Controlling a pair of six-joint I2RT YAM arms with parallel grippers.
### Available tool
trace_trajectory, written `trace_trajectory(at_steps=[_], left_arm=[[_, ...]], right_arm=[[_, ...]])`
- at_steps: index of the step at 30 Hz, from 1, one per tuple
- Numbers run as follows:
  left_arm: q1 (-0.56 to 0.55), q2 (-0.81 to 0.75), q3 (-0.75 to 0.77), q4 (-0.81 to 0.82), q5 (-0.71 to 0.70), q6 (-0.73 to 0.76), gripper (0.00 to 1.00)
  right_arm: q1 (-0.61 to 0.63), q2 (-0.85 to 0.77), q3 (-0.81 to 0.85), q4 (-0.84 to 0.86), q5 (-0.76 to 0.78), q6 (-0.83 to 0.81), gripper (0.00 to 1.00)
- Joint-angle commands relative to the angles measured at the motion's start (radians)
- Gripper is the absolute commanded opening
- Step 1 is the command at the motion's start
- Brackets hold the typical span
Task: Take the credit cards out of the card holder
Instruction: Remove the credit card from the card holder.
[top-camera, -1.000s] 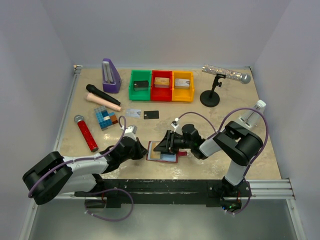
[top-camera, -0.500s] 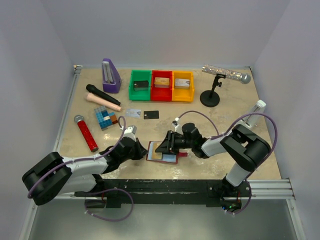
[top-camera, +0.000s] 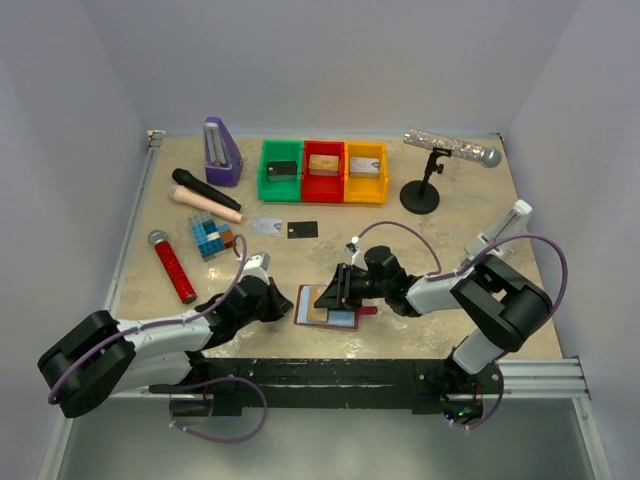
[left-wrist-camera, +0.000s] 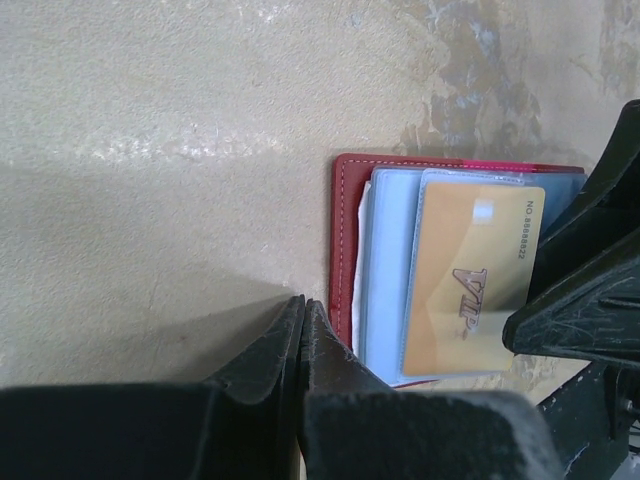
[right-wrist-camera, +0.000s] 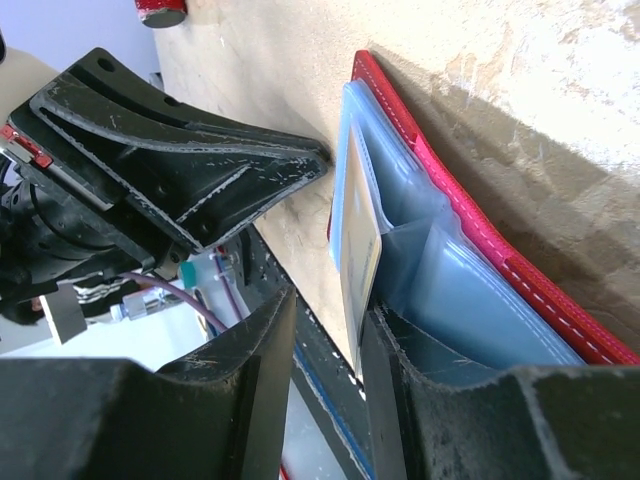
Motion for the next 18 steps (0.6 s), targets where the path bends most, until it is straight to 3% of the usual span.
trace_trajectory(at_steps=[1,7,12,18], left_arm=[[-0.003,-0.096,-0.020,-0.064,-0.031,0.018,0.00],[-0.003,-0.155,-0.018,0.057,0.104,0.062,0.00],[-0.005,-0.055,-0.017,0.219,0.239,0.061,0.00],[-0.005,0.067,-0.020,0.324,0.285,0.042,0.00]], right_arm=[[0.001,-0.036,0.030,-0.033,0.019,-0.036,0.35],[0.001,-0.033,0.044,-0.051,0.020,-0.045,0.35],[0.001,-0.025,0.053,-0.054,0.019,-0.044,0.35],[0.001,-0.027,0.059,-0.063,0.016,-0.045,0.35]])
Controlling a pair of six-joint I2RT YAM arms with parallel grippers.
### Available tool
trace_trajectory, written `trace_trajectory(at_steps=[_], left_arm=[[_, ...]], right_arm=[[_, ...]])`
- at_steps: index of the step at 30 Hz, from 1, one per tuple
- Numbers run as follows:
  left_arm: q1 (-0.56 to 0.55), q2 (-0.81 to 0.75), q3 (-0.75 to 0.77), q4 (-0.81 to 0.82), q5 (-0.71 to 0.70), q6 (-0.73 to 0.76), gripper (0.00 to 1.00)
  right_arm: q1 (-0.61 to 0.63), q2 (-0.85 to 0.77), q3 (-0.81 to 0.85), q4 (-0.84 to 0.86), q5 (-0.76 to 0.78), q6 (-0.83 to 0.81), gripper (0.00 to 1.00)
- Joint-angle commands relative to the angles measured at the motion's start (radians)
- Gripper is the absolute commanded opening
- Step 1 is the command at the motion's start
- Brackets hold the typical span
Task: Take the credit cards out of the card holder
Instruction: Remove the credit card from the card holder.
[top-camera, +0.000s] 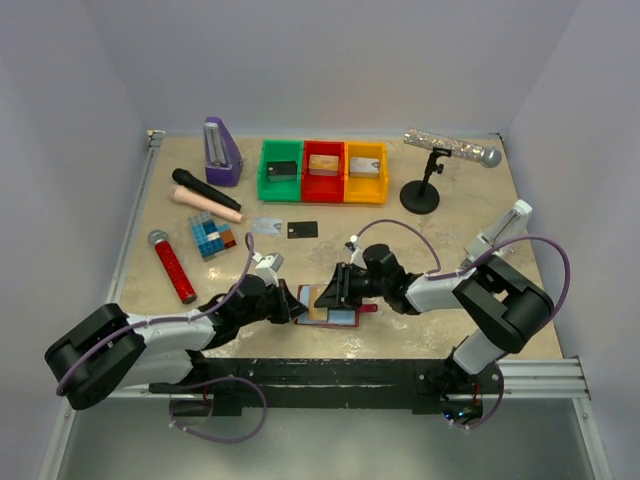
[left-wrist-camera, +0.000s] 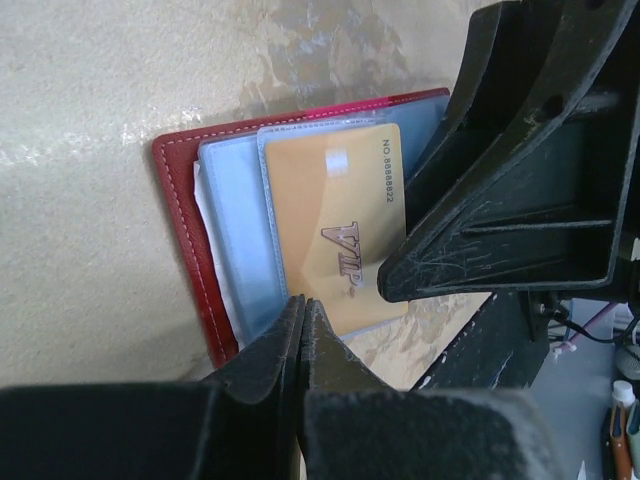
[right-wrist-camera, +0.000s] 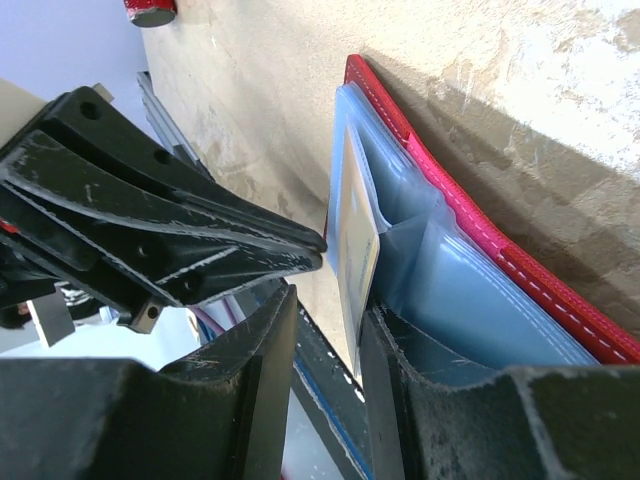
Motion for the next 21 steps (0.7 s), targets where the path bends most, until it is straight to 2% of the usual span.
trace_trajectory(at_steps=[1,21], left_arm=[[-0.005,0.058,0.003,0.152,0.065,0.002,0.00],[-0.005,0.133,0.017,-0.027,-0.082,-0.025,0.00]], right_arm=[[0.001,-0.011,0.035,0.003,0.006,-0.017,0.35],[0.001,-0.017,0.020,0.000,0.010,-0.023,0.36]])
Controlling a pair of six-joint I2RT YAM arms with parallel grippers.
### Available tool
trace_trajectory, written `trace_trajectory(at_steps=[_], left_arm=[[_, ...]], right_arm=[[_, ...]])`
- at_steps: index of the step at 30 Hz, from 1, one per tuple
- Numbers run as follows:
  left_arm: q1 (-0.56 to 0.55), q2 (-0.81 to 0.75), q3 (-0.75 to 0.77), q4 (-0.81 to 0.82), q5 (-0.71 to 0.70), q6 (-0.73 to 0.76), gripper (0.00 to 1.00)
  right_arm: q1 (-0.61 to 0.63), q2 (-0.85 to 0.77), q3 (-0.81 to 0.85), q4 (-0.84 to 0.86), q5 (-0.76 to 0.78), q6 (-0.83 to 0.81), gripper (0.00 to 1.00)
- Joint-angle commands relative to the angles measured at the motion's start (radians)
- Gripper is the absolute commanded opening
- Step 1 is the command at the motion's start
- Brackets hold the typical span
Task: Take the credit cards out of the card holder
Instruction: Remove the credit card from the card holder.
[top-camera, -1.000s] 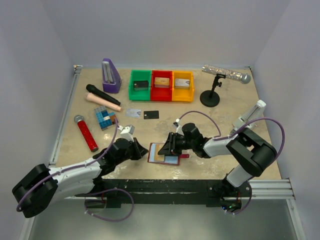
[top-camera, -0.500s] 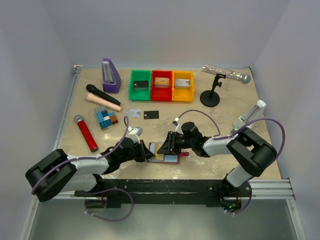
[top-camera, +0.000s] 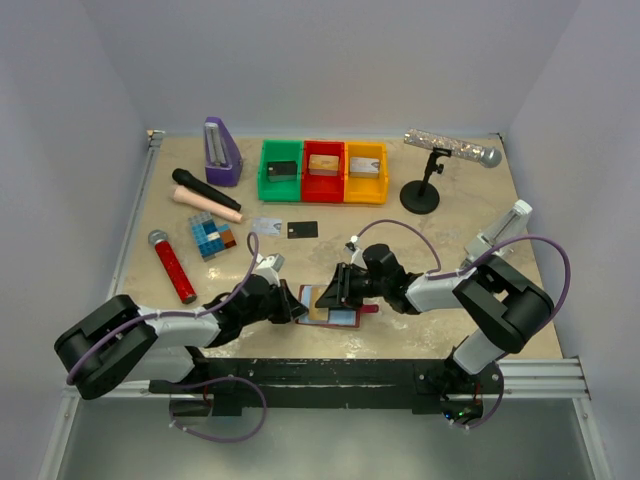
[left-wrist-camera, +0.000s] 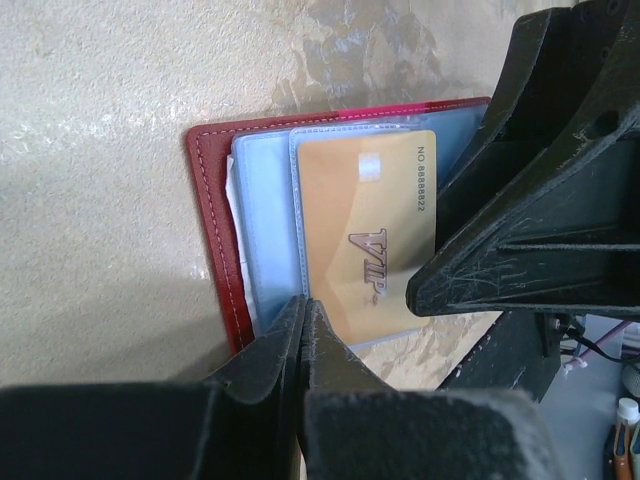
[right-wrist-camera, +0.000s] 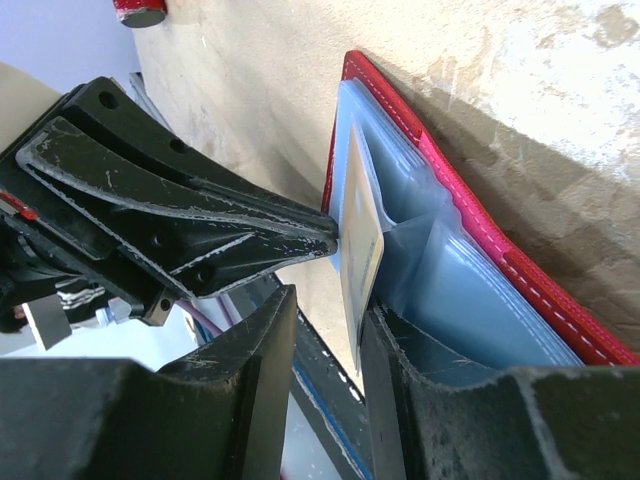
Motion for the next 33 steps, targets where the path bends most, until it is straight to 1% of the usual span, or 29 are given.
trace_trajectory(at_steps=[1,7,14,28,33], left_arm=[[-0.004,0.036,0.013,-0.084,-0.084,-0.013,0.00],[-0.004,0.046,0.006,-0.145,-0.143,-0.048,0.00],[-0.004,0.046,-0.002,-0.174,-0.173,-0.062,0.00],[-0.003,0.056,-0.008,-0.176,-0.185,-0.068,0.00],[-0.004,0.070,-0.010,-0.145,-0.170,-0.059,0.00]], right_arm=[[0.001,-0.023,0.015,0.011,0.011,-0.020,0.36],[0.001,-0.050,0.007,-0.041,0.029,-0.040,0.37],[0.000,-0.076,0.001,-0.059,0.038,-0.046,0.36],[0.001,-0.110,-0.002,-0.087,0.049,-0.056,0.36],[0.001,-0.098,-0.008,-0.030,0.028,-0.040,0.36]])
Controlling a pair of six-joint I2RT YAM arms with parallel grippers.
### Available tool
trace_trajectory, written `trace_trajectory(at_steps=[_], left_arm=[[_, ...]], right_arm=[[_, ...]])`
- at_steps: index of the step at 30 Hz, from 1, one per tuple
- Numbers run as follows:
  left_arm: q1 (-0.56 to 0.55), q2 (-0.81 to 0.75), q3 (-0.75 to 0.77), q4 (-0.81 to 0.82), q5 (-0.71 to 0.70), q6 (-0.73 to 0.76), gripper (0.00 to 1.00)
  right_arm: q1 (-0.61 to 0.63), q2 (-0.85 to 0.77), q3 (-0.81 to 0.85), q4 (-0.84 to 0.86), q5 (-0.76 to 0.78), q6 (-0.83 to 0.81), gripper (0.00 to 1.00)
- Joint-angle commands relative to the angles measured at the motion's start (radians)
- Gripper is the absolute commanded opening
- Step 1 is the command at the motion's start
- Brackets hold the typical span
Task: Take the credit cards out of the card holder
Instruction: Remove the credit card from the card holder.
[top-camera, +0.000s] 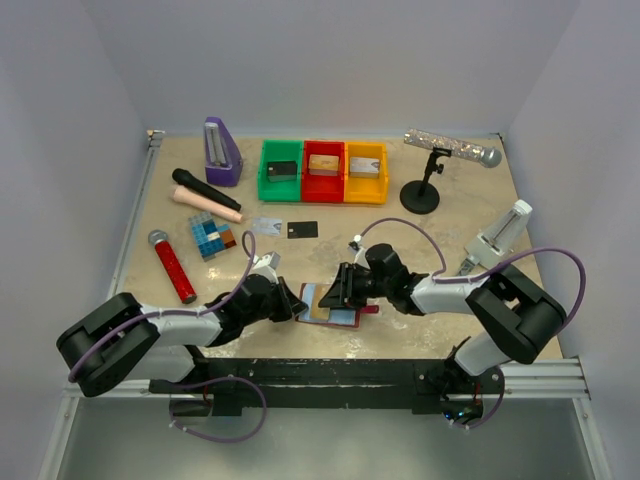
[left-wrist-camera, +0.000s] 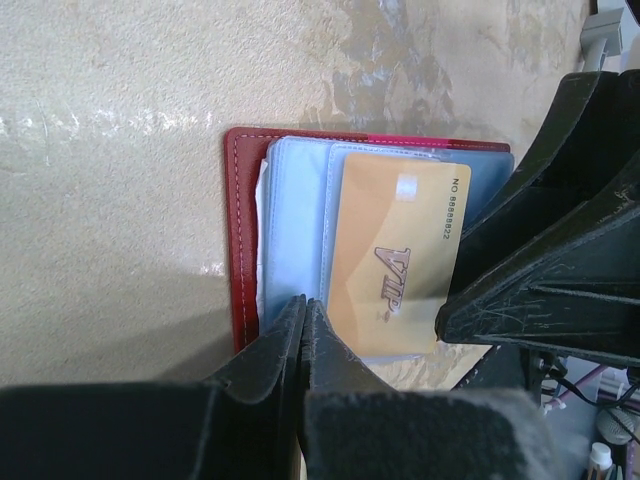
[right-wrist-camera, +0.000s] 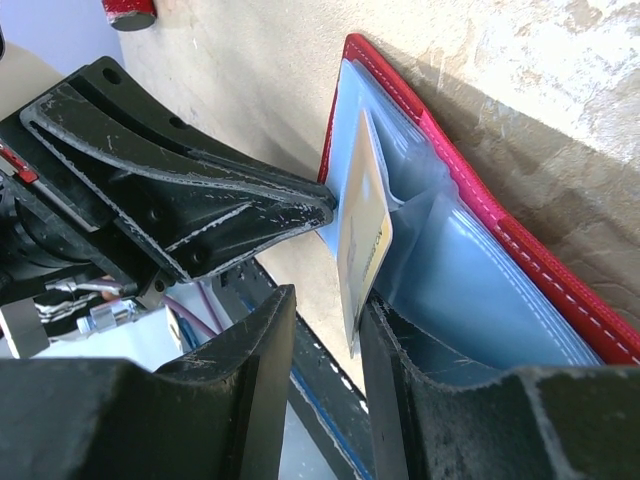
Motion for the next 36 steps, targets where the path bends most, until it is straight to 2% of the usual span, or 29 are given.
trace_trajectory(at_steps=[1,8,15,36], left_arm=[[0.003,0.054,-0.024,-0.118,-0.078,0.033,0.00],[0.003,0.058,-0.033,-0.059,-0.040,0.039,0.00],[0.003,0.073,-0.039,-0.012,-0.015,0.044,0.00],[0.003,0.124,-0.070,0.181,0.083,0.050,0.00]], right_arm=[[0.001,-0.011,-0.007,0.091,-0.020,0.008,0.37],[0.001,0.043,-0.024,0.248,-0.038,0.084,0.41],[0.001,0.077,-0.024,0.301,-0.034,0.118,0.45],[0.011,0.158,0.050,0.280,-0.052,0.124,0.46]])
